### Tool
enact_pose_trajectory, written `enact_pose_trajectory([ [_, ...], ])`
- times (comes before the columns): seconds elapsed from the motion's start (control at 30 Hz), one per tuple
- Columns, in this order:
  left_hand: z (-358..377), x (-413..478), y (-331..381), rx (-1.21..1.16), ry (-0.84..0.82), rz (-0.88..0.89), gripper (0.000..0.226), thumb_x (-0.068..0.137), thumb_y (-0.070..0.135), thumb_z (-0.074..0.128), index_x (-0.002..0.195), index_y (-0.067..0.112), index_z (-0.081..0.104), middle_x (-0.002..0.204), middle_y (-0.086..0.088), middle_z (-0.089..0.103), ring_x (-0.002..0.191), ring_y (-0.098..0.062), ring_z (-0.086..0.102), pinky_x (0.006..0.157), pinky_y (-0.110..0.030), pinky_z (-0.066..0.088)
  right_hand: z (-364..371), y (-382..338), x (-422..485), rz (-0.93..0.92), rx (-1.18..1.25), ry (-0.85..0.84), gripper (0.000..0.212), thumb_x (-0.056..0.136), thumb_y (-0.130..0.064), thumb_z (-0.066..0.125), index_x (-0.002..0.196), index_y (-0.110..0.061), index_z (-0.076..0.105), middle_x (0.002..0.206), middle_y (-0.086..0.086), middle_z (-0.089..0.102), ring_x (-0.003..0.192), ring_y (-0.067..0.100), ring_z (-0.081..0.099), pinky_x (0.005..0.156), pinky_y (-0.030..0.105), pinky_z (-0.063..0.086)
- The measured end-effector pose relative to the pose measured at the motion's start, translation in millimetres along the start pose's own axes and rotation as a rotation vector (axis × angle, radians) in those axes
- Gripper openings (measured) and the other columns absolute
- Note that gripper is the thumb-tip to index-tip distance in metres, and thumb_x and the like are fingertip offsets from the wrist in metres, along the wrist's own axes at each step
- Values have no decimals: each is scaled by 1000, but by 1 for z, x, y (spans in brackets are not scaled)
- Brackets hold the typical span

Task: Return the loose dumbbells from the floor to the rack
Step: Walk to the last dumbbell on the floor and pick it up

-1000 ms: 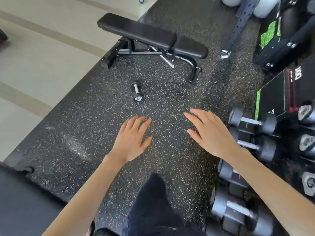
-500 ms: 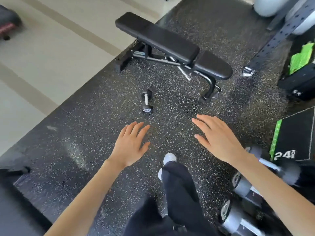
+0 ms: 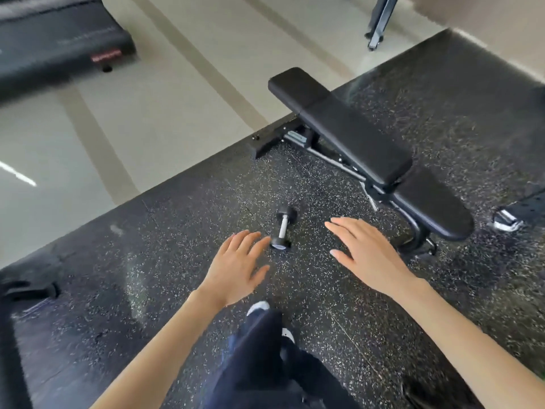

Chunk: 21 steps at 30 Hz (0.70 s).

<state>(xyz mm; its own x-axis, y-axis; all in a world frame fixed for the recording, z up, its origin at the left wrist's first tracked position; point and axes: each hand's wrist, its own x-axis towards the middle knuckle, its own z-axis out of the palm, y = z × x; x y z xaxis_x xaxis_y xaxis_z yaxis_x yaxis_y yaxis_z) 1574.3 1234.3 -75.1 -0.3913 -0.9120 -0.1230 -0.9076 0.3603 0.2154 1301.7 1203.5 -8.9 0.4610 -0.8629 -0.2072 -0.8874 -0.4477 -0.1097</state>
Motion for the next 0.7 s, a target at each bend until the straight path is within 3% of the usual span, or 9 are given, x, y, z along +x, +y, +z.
enact_pose_trajectory([
  [0.13,4,56,-27,-16,12,-41,58,88,50,35,134,17,50,130,-6,58,121,-29,54,102,-45,42,-6,38,72,-92,4,-20,54,95,-37,46,144,-19,31,149,-4,34,138,12,27,112,25,10],
  [0.47,5,164,-71,-66,42,-165,58,87,51,36,130,16,54,125,-5,61,116,-28,58,98,-44,46,-18,112,218,-240,54,-108,53,94,-36,49,142,-22,33,147,-9,35,136,6,27,108,18,12],
  [0.7,33,210,-72,-177,68,-483,63,87,54,31,135,18,50,132,-5,57,123,-28,52,103,-43,41,3,152,326,-515,41,-278,54,92,-34,53,141,-23,35,146,-9,36,134,7,30,109,22,19],
])
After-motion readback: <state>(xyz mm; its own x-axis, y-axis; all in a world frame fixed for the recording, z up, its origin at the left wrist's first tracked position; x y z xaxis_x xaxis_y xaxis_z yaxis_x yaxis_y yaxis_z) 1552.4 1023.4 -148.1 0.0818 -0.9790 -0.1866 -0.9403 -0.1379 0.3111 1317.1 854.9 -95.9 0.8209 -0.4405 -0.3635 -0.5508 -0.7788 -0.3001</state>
